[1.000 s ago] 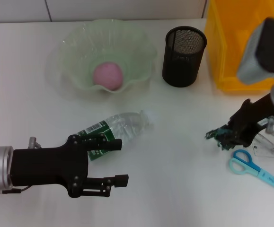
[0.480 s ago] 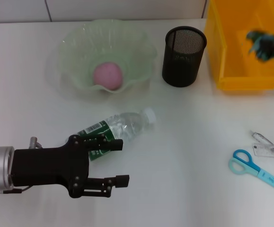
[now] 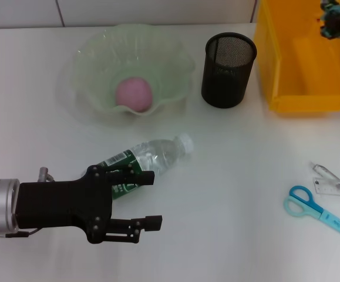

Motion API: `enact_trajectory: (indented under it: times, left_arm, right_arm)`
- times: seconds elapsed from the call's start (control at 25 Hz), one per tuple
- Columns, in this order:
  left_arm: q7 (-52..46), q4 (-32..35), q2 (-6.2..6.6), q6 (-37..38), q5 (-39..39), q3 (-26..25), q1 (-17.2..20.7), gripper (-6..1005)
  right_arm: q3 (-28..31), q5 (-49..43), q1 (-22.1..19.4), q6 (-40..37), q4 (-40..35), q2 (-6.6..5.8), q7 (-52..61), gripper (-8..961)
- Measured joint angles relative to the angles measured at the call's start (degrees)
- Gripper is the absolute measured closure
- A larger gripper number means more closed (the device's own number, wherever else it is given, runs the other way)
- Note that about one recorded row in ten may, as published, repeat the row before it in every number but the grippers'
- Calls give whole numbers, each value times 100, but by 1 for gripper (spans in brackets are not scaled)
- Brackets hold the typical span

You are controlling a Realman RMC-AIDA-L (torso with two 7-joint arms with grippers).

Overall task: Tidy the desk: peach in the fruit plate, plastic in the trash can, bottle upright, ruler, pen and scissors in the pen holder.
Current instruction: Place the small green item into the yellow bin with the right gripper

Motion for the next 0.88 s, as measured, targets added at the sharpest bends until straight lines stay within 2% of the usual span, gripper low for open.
enact_trajectory:
  times: [0.16,0.44,0.76,0.8,0.84,0.88]
  left_arm:
    - [-14,0,0,-1,0,-6,1,200]
    - [-5,0,0,-2,-14,-16,1,200]
    - [-115,40,15,24,-41,-71,-7,200]
    - [-175,56,22,37,-41,-95,-12,200]
    - [-319,90,48,55,-43,-141,-26,200]
    - [-319,90,48,55,-43,-141,-26,200]
  right_arm:
    - [-168,-198,117,276,216,-3,13,699]
    - [-180,-235,186,328,247,-6,24,411]
    - [-115,-11,121,124,179,-9,-21,277]
    - [-111,165,59,-14,147,-28,-99,261]
    - [-103,651,-112,-407,117,-95,-327,244]
    - [-103,651,-112,-407,117,-95,-327,244]
